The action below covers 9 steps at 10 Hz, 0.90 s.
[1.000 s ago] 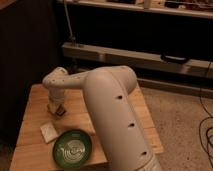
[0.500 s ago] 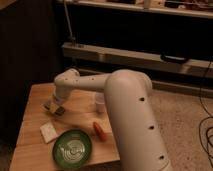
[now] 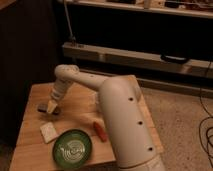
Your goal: Place the eraser on the white sponge
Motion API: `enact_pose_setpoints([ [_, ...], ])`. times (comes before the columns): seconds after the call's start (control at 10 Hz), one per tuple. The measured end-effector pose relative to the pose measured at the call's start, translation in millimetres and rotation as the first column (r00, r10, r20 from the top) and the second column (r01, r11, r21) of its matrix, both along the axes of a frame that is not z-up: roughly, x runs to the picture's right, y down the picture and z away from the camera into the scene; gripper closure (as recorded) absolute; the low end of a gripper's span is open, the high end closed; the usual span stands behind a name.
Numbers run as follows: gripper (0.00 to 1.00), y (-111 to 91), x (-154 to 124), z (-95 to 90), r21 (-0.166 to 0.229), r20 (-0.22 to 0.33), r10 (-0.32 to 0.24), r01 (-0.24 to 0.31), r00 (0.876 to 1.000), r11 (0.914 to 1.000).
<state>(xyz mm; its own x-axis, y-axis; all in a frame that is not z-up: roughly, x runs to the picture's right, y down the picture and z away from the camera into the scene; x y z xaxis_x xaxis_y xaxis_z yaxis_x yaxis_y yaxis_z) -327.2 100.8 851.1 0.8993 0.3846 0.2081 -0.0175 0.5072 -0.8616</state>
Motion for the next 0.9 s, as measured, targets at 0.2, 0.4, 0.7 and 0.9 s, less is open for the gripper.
enact_pose_setpoints([
  [0.2,0.81,7.1,-8.1,-16.5,-0.019,-0.081,-0.127,0.126,0.989,0.9918],
  [0.4,0.81,8.9,-0.4,-28.0,-0.001,-0.095,-0.129,0.13,0.987,0.9916],
  [0.7,0.81,16.2,0.6,-37.7,0.015,-0.065,-0.126,0.127,0.99,0.9918],
  [0.9,0.81,19.8,2.9,-37.9,0.009,-0.017,-0.13,0.131,0.991,0.9914],
])
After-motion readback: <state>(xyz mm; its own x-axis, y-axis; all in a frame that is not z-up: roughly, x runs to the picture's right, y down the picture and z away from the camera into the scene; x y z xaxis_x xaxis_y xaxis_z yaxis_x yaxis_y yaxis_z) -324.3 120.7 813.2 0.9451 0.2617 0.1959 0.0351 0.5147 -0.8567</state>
